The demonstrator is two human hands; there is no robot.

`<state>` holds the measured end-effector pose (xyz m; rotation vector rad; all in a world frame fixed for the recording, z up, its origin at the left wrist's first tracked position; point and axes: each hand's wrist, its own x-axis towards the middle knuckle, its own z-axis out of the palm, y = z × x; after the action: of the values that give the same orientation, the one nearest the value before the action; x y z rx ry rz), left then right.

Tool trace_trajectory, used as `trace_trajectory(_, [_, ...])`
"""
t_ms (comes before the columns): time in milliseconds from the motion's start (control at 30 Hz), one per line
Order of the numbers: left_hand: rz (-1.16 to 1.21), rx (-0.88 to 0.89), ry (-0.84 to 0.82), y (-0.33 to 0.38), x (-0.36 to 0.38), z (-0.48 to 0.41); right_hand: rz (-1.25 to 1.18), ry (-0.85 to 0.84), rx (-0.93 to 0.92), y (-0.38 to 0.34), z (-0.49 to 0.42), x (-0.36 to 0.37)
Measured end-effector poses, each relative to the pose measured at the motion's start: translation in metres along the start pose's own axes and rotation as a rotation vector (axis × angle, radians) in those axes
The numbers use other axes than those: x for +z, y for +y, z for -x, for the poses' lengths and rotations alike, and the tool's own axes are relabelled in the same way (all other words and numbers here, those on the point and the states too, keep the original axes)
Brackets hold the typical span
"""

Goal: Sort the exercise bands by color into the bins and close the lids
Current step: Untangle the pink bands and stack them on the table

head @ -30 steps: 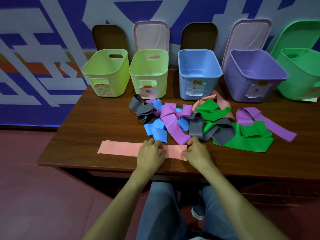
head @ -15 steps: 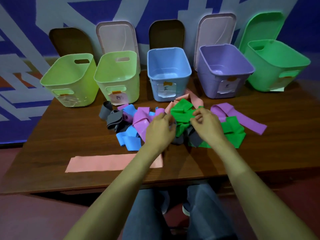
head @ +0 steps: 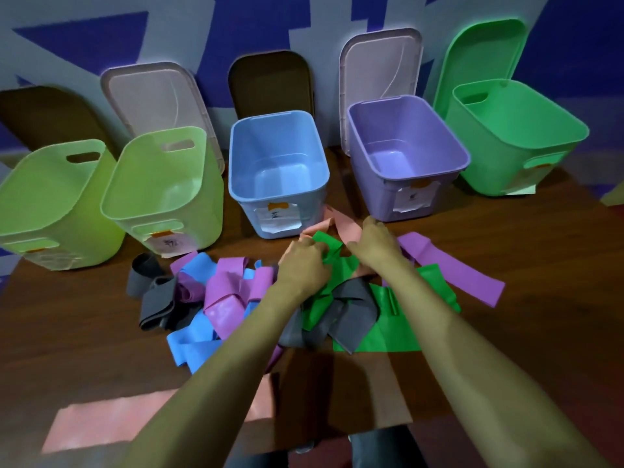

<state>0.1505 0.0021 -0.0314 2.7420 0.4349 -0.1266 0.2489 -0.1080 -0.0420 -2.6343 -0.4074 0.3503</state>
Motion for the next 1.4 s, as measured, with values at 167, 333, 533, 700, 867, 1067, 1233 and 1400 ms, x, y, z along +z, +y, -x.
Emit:
trace_trajectory(167, [-0.027, 0.002, -0.082, -0.009, 0.015, -0.006, -0.044, -0.017, 0.049, 0.009, -0.013, 0.011])
trace_trajectory(333, [-0.008, -0.002, -0.060, -0.006, 0.019, 0.001, -0.539, 0.224, -0.112, 0.004, -0.003, -0.009])
trace_trajectory(533, [-0.023, -0.081, -0.052, 0.003, 0.005, 0.012, -0.816, 0.349, -0.365, -0.022, 0.025, -0.062])
trace_trajectory(700, [-0.042, -0.068, 0.109, -0.002, -0.020, 0.034, -0.755, 0.435, -0.515, -0.048, 0.048, -0.108])
trace_trajectory(867, [0.071, -0.092, 0.201, 0.005, -0.056, 0.051, -0.592, 0.290, -0.612, -0.074, 0.067, -0.156])
trace_trajectory(1067, [0.558, 0.024, 0.383, 0.039, -0.110, 0.059, -0.605, 0.197, -0.726, -0.100, 0.087, -0.186])
trace_trajectory(1233, [0.570, 0.068, 0.303, 0.052, -0.133, 0.046, -0.696, 0.203, -0.769, -0.113, 0.095, -0.210])
trace_trajectory(1400, [0.545, -0.047, 0.184, 0.035, -0.111, 0.040, -0.686, 0.268, -0.636, -0.107, 0.091, -0.214])
